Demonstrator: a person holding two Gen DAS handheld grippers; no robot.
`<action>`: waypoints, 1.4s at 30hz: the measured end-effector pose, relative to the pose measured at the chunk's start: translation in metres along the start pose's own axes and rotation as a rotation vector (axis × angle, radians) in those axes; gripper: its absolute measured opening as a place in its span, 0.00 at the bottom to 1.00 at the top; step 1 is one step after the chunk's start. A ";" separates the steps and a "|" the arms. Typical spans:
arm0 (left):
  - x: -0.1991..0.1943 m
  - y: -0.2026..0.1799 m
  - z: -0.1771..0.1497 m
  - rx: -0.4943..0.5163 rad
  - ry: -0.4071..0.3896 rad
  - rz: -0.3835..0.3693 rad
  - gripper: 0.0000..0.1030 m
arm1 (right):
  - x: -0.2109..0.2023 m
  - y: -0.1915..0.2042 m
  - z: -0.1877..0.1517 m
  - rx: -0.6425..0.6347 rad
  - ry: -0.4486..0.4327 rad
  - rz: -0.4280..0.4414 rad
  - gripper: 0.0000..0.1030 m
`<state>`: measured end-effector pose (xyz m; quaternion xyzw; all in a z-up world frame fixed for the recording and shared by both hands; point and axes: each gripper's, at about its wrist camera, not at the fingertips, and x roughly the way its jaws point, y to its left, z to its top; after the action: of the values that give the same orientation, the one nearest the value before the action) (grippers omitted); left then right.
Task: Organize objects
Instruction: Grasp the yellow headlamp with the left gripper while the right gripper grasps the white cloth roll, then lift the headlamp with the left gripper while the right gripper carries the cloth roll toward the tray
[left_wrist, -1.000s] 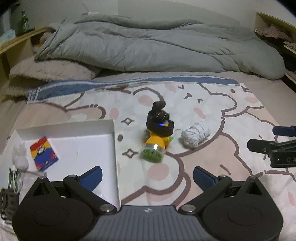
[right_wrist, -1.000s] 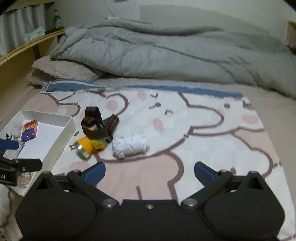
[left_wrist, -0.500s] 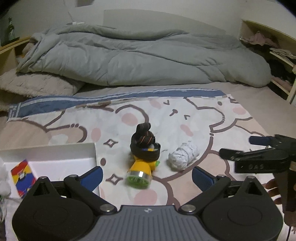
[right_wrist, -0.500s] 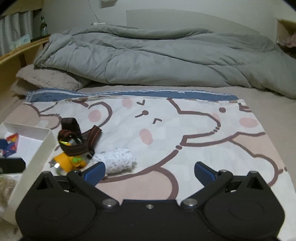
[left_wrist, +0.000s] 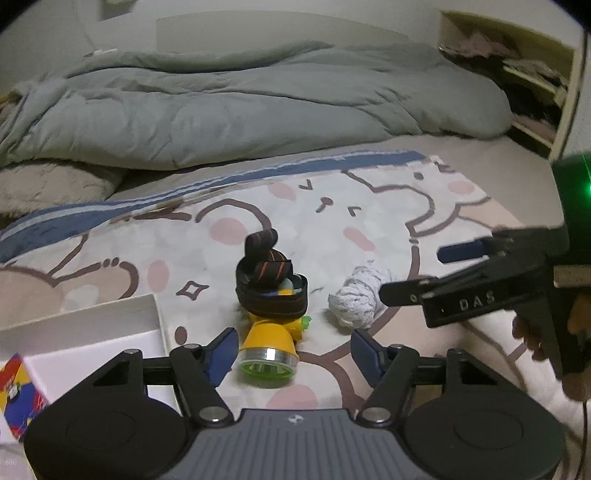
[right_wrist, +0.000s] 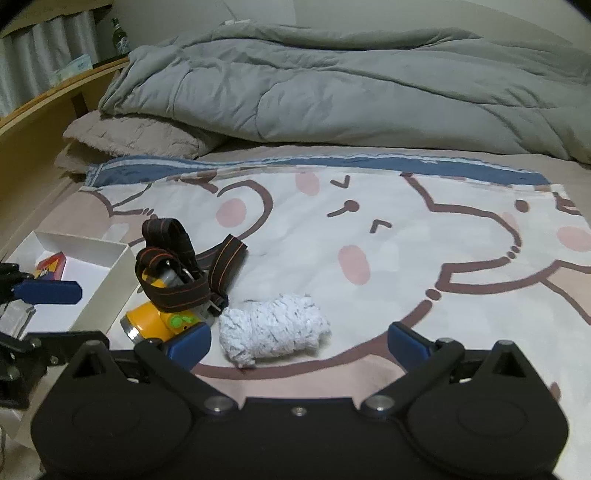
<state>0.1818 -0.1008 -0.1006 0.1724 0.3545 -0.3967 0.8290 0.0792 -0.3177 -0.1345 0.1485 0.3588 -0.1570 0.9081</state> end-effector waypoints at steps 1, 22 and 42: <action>0.004 0.000 -0.001 0.009 0.001 0.002 0.65 | 0.003 -0.001 0.000 -0.002 0.004 0.007 1.00; 0.042 0.021 -0.013 -0.043 0.047 0.028 0.49 | 0.047 0.020 -0.004 -0.153 0.066 0.058 0.76; 0.030 0.004 -0.027 -0.085 0.144 -0.038 0.49 | -0.010 0.004 -0.005 -0.037 0.046 0.087 0.75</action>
<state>0.1861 -0.0987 -0.1408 0.1586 0.4329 -0.3834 0.8003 0.0706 -0.3106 -0.1298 0.1507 0.3756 -0.1072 0.9081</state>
